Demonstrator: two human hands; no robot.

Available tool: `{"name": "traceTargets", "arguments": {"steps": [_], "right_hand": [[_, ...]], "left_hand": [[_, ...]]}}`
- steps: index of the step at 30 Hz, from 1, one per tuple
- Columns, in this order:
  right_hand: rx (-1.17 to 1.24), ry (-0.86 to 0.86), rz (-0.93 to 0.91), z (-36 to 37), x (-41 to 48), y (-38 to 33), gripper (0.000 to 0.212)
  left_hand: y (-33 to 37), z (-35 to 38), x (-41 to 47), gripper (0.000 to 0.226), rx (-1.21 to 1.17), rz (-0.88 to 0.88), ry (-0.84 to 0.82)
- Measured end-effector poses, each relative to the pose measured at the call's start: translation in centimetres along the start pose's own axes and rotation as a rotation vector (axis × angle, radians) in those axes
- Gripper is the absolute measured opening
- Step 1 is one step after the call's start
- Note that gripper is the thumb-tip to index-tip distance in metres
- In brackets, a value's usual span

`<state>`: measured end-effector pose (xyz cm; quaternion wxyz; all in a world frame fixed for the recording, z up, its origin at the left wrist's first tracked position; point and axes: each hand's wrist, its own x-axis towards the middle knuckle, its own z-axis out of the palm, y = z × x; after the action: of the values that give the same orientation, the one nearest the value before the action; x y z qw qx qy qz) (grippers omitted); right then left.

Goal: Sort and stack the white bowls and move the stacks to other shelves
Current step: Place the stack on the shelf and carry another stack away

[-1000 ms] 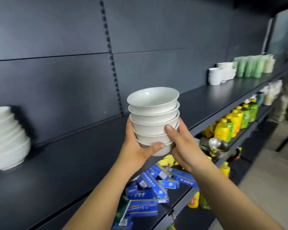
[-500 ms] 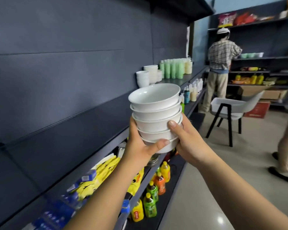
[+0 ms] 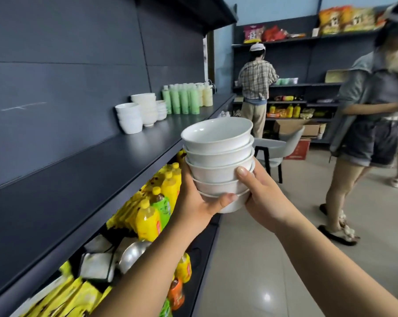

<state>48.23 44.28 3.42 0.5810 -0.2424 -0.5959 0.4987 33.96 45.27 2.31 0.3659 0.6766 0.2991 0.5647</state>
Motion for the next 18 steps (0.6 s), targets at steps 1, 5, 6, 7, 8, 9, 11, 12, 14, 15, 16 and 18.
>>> {"name": "traceTargets", "arguments": {"steps": [1,5,6,7,8,9,11,12,14,15,16,18], "right_hand": [[-0.004,0.004,-0.002,-1.3,1.7,0.5,0.087],[-0.032,-0.016,-0.007,-5.4,9.3,1.6,0.084],[-0.035,-0.02,-0.013,-6.4,11.4,1.9,0.084],[-0.031,-0.033,-0.021,-7.2,13.5,2.3,0.083],[-0.021,-0.045,-0.026,-7.9,15.1,2.6,0.082],[-0.003,-0.055,-0.03,-8.6,17.1,3.0,0.081],[0.033,-0.07,-0.032,-9.8,20.4,3.9,0.078],[0.043,-0.087,-0.029,-10.3,21.8,4.4,0.075],[0.069,-0.102,-0.008,-11.3,24.2,5.6,0.074],[0.087,-0.096,0.01,-11.9,25.3,6.4,0.077],[0.105,-0.094,0.027,-12.3,26.6,7.3,0.081],[0.147,-0.116,0.052,-12.7,29.0,9.1,0.086]], "left_hand": [[-1.2,0.3,1.9,0.096,0.002,0.015,0.003],[-5.1,1.1,9.9,0.093,-0.047,0.012,0.02],[-5.9,1.1,12.0,0.088,-0.053,0.012,0.024],[-6.7,0.9,14.0,0.086,-0.049,0.016,0.035],[-7.2,0.8,15.7,0.086,-0.039,0.021,0.044],[-7.9,0.6,17.5,0.086,-0.029,0.029,0.052],[-9.3,0.1,20.7,0.083,-0.032,0.044,0.045],[-10.0,-0.1,22.0,0.082,-0.049,0.043,0.035],[-11.2,-0.3,24.1,0.084,-0.054,0.03,0.04],[-11.9,-0.5,24.9,0.085,-0.043,0.021,0.052],[-12.6,-0.8,25.8,0.086,-0.039,0.016,0.061],[-13.8,-1.7,27.2,0.086,-0.033,-0.001,0.081]]}}
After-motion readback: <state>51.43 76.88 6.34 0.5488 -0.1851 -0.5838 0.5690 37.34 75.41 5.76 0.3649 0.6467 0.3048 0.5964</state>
